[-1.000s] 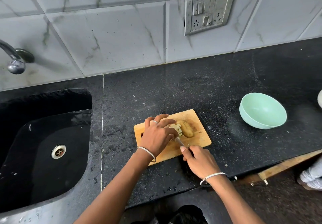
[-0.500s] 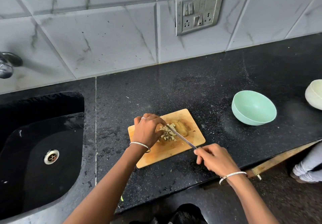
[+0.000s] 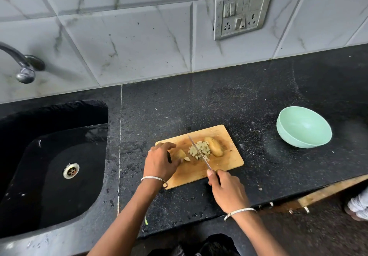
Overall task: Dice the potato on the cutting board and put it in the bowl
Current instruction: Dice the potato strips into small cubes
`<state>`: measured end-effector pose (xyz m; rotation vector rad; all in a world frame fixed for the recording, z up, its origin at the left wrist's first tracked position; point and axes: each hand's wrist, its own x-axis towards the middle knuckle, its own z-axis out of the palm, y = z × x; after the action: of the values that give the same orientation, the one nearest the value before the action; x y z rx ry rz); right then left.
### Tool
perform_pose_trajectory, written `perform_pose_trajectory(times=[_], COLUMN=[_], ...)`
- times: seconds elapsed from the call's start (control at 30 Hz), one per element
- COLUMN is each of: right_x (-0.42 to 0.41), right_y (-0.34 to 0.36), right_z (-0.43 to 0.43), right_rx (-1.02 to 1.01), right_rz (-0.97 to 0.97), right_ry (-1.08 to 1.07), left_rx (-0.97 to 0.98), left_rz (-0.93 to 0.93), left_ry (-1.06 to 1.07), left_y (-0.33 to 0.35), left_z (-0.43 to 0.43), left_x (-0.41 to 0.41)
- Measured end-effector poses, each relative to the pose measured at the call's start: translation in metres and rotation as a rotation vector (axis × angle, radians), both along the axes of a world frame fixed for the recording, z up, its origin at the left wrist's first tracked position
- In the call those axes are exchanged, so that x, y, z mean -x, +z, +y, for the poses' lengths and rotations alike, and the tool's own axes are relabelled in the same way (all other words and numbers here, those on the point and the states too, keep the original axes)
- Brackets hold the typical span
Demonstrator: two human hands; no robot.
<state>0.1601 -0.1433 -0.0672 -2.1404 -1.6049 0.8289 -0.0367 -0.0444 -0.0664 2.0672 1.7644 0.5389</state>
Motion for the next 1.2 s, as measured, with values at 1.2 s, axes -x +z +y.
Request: perform_pose_trajectory(times=[1.2], right_x=[0.007], right_y=[-0.002], right_z=[0.000], right_rx=[0.040], right_rz=[-0.108], right_ry=[0.110], left_rx=[0.005], left_rz=[-0.038], left_ry=[0.290], left_y=[-0.021], left_z=[-0.014], left_x=[-0.025])
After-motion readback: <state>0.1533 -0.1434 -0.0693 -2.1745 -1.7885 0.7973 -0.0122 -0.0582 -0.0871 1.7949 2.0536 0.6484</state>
